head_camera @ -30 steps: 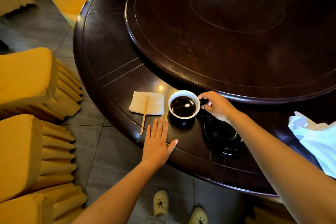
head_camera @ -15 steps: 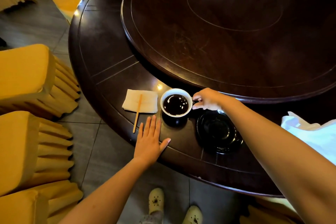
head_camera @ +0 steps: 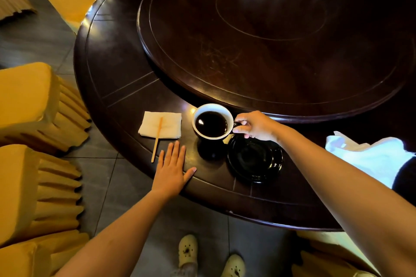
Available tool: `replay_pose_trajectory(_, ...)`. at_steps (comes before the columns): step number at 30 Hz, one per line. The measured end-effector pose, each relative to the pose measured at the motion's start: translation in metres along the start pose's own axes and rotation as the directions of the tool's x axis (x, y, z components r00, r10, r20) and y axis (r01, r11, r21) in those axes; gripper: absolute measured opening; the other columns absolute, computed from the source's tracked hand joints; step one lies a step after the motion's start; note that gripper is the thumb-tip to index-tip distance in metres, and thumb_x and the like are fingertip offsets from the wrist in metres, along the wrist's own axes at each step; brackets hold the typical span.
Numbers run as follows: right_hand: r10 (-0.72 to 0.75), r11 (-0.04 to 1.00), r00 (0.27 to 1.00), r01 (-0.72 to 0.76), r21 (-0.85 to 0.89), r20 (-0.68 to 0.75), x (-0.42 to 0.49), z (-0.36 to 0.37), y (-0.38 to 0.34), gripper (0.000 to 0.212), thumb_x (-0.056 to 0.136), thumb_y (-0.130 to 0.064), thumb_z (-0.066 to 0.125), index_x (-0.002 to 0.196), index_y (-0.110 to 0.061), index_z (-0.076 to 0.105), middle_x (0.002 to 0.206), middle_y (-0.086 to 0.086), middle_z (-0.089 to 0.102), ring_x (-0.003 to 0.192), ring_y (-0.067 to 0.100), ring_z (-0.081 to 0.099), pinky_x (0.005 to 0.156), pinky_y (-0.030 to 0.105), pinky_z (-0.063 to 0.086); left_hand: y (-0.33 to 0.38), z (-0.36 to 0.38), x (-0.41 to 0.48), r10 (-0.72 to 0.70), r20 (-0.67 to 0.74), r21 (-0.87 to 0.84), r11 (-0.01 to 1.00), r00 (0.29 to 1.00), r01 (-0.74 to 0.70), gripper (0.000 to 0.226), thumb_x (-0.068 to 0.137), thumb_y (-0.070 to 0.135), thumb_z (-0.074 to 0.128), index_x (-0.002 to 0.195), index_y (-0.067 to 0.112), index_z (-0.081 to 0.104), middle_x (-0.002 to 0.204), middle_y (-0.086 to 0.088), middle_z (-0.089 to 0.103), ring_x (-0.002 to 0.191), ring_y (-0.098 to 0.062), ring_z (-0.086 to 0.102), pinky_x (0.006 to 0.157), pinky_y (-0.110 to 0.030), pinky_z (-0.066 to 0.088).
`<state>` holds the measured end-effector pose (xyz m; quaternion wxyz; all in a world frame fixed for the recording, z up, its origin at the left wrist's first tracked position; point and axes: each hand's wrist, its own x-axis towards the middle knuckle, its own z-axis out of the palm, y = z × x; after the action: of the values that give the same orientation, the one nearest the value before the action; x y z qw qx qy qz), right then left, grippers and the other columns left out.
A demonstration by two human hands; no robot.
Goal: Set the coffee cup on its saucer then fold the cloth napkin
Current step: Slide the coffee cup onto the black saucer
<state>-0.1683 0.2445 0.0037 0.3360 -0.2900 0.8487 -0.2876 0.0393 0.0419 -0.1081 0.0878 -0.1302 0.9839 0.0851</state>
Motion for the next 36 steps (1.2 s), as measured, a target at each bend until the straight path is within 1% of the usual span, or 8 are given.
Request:
replay_pose_trajectory(5, 0.011, 0.999, 0.999, -0.009, 0.047, -0.044, -0.029, -0.008, 0.016, 0.005, 0.088, -0.023, 0.061, 0.093, -0.022, 0.061, 0.066, -0.011, 0.049, 0.063, 0.011, 0.062, 0.064, 0.025, 0.043, 0.004, -0.004, 0.000, -0.005, 0.006, 0.043, 0.999, 1.000, 0.005, 0.107, 0.060, 0.075, -0.031, 0.145, 0.015, -0.004, 0.156, -0.011, -0.004, 0.143, -0.026, -0.009, 0.115, -0.040, -0.003)
replay_pose_trajectory(8, 0.032, 0.999, 0.997, -0.029, 0.042, -0.067, -0.046, -0.012, 0.027, 0.015, 0.089, -0.023, 0.060, 0.101, -0.015, 0.063, 0.066, -0.009, 0.052, 0.061, 0.010, 0.061, 0.065, 0.027, 0.042, 0.005, -0.007, -0.001, -0.008, -0.013, 0.040, 0.999, 1.000, 0.008, 0.108, 0.063, 0.075, -0.027, 0.146, 0.013, 0.004, 0.156, -0.011, 0.002, 0.144, -0.026, -0.002, 0.116, -0.040, 0.001)
replay_pose_trajectory(13, 0.039, 0.998, 0.996, -0.035, 0.052, -0.078, -0.069, -0.012, 0.043, 0.008, 0.089, -0.024, 0.060, 0.095, -0.019, 0.062, 0.067, -0.006, 0.051, 0.064, 0.013, 0.059, 0.068, 0.030, 0.044, 0.020, -0.004, -0.011, -0.073, -0.057, -0.081, 0.994, 0.996, 0.068, 0.065, 0.093, 0.051, 0.027, 0.145, 0.015, 0.014, 0.156, -0.010, 0.010, 0.144, -0.024, 0.003, 0.117, -0.041, 0.006)
replay_pose_trajectory(15, 0.032, 0.998, 0.996, -0.026, 0.062, -0.088, -0.077, -0.010, 0.049, 0.002, 0.089, -0.023, 0.060, 0.090, -0.021, 0.060, 0.068, -0.004, 0.050, 0.065, 0.015, 0.059, 0.071, 0.036, 0.047, 0.034, 0.001, -0.019, -0.052, -0.071, -0.105, 0.994, 0.996, 0.044, 0.061, 0.095, 0.045, 0.033, 0.145, 0.017, 0.015, 0.156, -0.009, 0.011, 0.144, -0.023, 0.003, 0.116, -0.039, 0.004)
replay_pose_trajectory(20, 0.027, 0.995, 0.994, -0.017, 0.099, -0.109, -0.092, -0.004, 0.062, 0.008, 0.089, -0.022, 0.060, 0.083, -0.027, 0.059, 0.069, -0.002, 0.051, 0.066, 0.018, 0.058, 0.072, 0.036, 0.047, 0.080, 0.011, -0.034, -0.007, -0.075, -0.136, 0.991, 0.997, -0.003, 0.061, 0.095, 0.046, 0.032, 0.146, 0.018, 0.012, 0.157, -0.007, 0.007, 0.144, -0.023, -0.001, 0.116, -0.039, 0.001)
replay_pose_trajectory(27, 0.073, 0.987, 0.992, -0.056, 0.148, -0.108, -0.101, 0.011, 0.086, 0.012, 0.089, -0.021, 0.059, 0.091, -0.011, 0.064, 0.068, -0.002, 0.052, 0.063, 0.014, 0.055, 0.068, 0.029, 0.044, 0.120, 0.023, -0.042, -0.013, -0.088, -0.158, 0.987, 0.996, -0.001, 0.063, 0.095, 0.050, 0.022, 0.146, 0.019, 0.002, 0.157, -0.004, -0.005, 0.137, -0.014, -0.019, 0.112, -0.034, -0.011)
replay_pose_trajectory(33, 0.050, 0.982, 0.994, -0.032, 0.185, -0.093, -0.103, 0.008, 0.091, 0.009, 0.089, -0.019, 0.059, 0.081, -0.018, 0.062, 0.066, -0.003, 0.048, 0.062, 0.014, 0.052, 0.063, 0.024, 0.042, 0.123, 0.032, -0.043, -0.021, -0.097, -0.093, 0.996, 0.995, 0.012, 0.063, 0.094, 0.052, 0.018, 0.145, 0.021, -0.002, 0.157, -0.004, -0.005, 0.137, -0.015, -0.020, 0.113, -0.034, -0.011)
replay_pose_trajectory(36, 0.035, 0.985, 0.996, -0.021, 0.170, -0.077, -0.104, 0.005, 0.092, 0.008, 0.090, -0.019, 0.058, 0.087, -0.015, 0.063, 0.066, -0.004, 0.048, 0.062, 0.014, 0.052, 0.063, 0.023, 0.043, 0.121, 0.034, -0.043, -0.018, -0.108, -0.079, 0.997, 0.994, 0.009, 0.064, 0.094, 0.053, 0.018, 0.145, 0.021, -0.002, 0.155, -0.002, -0.007, 0.138, -0.015, -0.018, 0.113, -0.035, -0.010)
